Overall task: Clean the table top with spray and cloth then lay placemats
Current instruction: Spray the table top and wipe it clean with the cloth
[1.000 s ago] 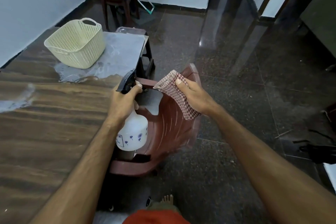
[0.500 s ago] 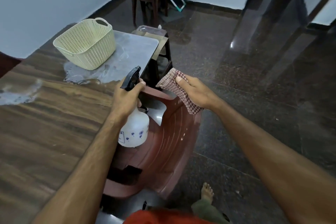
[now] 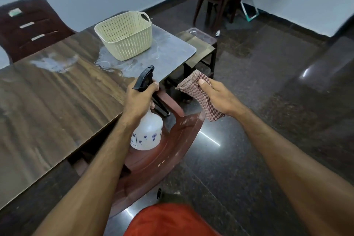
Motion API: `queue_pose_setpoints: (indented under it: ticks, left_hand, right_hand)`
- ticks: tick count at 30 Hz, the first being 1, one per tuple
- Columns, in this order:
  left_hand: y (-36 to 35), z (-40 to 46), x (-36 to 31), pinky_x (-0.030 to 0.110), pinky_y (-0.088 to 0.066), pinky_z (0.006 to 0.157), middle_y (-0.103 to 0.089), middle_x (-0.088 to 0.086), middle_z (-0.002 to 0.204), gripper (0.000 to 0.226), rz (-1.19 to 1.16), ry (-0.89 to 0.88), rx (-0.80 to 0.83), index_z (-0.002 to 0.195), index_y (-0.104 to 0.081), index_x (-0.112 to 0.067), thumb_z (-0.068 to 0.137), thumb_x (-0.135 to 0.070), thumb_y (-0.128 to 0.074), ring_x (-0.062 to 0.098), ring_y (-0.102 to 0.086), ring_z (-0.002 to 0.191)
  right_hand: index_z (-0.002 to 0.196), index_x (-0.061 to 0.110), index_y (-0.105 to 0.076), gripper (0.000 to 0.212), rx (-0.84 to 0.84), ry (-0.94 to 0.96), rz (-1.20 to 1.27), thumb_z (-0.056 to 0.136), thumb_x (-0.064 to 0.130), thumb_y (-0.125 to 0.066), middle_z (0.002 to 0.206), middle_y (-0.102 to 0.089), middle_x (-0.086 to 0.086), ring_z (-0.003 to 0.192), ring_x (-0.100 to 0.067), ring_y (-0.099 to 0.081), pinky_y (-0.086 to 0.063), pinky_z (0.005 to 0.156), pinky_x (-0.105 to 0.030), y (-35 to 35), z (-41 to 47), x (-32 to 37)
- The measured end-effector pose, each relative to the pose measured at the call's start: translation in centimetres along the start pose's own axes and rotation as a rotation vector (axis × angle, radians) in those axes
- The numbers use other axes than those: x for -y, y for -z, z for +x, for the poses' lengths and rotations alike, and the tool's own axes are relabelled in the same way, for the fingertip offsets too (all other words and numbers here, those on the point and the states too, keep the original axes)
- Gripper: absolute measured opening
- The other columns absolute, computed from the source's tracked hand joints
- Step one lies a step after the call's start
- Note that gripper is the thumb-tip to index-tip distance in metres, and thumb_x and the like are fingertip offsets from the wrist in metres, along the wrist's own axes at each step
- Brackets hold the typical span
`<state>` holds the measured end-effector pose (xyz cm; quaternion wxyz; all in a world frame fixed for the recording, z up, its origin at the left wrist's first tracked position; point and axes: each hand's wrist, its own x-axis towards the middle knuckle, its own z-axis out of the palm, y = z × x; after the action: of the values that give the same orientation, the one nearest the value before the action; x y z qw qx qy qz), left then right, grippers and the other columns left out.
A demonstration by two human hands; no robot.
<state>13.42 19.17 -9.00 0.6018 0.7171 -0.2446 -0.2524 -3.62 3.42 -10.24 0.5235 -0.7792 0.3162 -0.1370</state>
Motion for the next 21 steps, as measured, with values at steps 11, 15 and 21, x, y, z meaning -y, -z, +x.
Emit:
queue_pose_setpoints:
  ticks: [11, 15, 21]
  left_hand:
    - [-6.4, 6.9, 0.6, 0.025, -0.045, 0.05, -0.062, 0.006, 0.081, 0.021, -0.047, 0.05, -0.2, 0.105, -0.063, 0.002, 0.091, -0.014, -0.066, 0.01, -0.044, 0.034]
    - [-8.2, 9.8, -0.1, 0.016, -0.038, 0.041, -0.06, 0.005, 0.075, 0.022, -0.041, 0.1, -0.266, 0.105, -0.065, 0.001, 0.091, -0.015, -0.067, 0.008, -0.044, 0.033]
    - [-10.1, 12.9, -0.6, 0.018, -0.041, 0.044, -0.064, 0.005, 0.082, 0.015, -0.02, 0.116, -0.316, 0.102, -0.064, -0.007, 0.092, -0.018, -0.066, 0.008, -0.044, 0.035]
  right_hand:
    - [0.128, 0.016, -0.061, 0.04, 0.111, 0.052, -0.057, 0.107, 0.039, -0.036, 0.114, -0.068, 0.006, 0.103, -0.007, -0.063, -0.047, 0.095, -0.03, 5.3, 9.6, -2.4]
    - [0.129, 0.015, -0.06, 0.038, 0.178, 0.053, -0.062, 0.107, 0.035, -0.036, 0.109, -0.066, 0.01, 0.097, 0.0, -0.061, -0.046, 0.093, -0.026, 7.0, 13.2, -3.0]
    - [0.123, 0.019, -0.061, 0.035, 0.234, 0.052, -0.053, 0.107, 0.037, -0.036, 0.112, -0.067, 0.008, 0.103, -0.005, -0.063, -0.048, 0.096, -0.03, 8.6, 18.3, -4.3]
